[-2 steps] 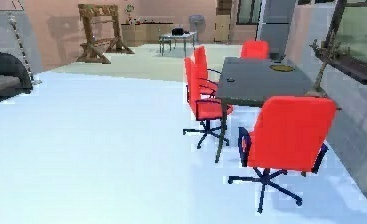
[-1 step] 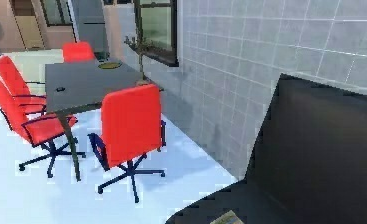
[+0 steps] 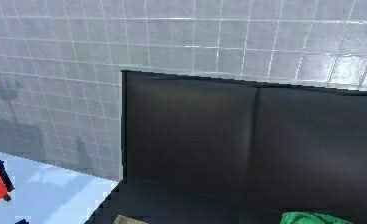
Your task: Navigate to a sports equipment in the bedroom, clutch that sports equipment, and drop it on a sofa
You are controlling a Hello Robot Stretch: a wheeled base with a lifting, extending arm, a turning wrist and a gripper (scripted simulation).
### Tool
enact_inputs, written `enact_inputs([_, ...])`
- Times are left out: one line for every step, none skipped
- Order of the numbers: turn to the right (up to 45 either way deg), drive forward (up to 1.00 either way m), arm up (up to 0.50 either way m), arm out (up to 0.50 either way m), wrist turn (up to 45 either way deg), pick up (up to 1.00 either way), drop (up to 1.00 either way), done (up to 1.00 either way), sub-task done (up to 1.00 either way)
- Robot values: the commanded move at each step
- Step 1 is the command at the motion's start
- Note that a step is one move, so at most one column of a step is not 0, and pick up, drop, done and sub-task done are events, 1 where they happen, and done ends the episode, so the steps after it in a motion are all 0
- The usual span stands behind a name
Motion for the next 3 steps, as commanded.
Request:
enact_inputs([3.0,0.0,0.0,0.0,0.0,0.0,0.0,0.0,0.0])
enact_inputs([-45.0,0.0,0.0,0.0,0.0,0.0,0.0,0.0,0.0])
enact_inputs([-45.0,0.0,0.0,0.0,0.0,0.0,0.0,0.0,0.0])
